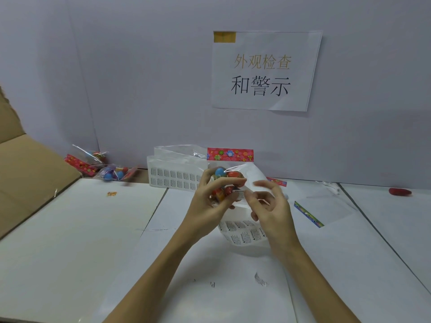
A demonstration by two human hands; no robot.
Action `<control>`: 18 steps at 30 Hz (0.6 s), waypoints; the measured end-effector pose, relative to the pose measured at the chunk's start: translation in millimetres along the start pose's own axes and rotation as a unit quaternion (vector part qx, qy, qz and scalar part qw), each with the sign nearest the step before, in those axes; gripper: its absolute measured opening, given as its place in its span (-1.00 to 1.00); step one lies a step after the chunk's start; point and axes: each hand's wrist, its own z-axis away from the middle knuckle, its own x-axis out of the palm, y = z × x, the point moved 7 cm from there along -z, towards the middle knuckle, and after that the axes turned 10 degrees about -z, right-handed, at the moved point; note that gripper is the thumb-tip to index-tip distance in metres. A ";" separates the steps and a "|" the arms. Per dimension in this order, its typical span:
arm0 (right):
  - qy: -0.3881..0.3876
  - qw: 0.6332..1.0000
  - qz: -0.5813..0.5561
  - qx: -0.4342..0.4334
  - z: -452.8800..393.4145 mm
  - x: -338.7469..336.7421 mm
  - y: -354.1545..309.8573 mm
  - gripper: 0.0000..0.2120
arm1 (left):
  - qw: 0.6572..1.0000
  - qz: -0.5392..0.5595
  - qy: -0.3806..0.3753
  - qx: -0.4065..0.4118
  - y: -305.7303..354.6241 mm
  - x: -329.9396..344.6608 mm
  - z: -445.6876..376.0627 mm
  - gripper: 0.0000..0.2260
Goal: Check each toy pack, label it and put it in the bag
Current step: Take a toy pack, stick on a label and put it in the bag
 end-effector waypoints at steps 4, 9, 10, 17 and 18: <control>-0.025 1.000 0.012 0.011 1.9 6.1 0.7 -0.62 | 1.000 0.025 -0.008 0.003 3.6 1.1 0.4 -0.74; -0.070 0.985 -0.142 0.062 -0.8 10.8 5.0 -0.82 | 0.997 0.077 -0.026 -0.015 3.1 2.4 -0.3 -0.74; -0.077 0.976 -0.182 0.086 -0.8 12.4 7.2 -0.82 | 0.996 0.085 -0.026 -0.019 3.3 2.1 -0.4 -0.74; -0.040 0.996 -0.069 0.039 -3.4 4.1 0.1 -0.78 | 0.994 0.105 0.001 -0.027 5.0 -2.2 -0.4 -0.35; -0.030 0.998 -0.057 0.027 -4.4 -1.0 -4.0 -0.82 | 0.993 0.104 0.031 -0.043 4.8 -8.1 -1.8 -0.27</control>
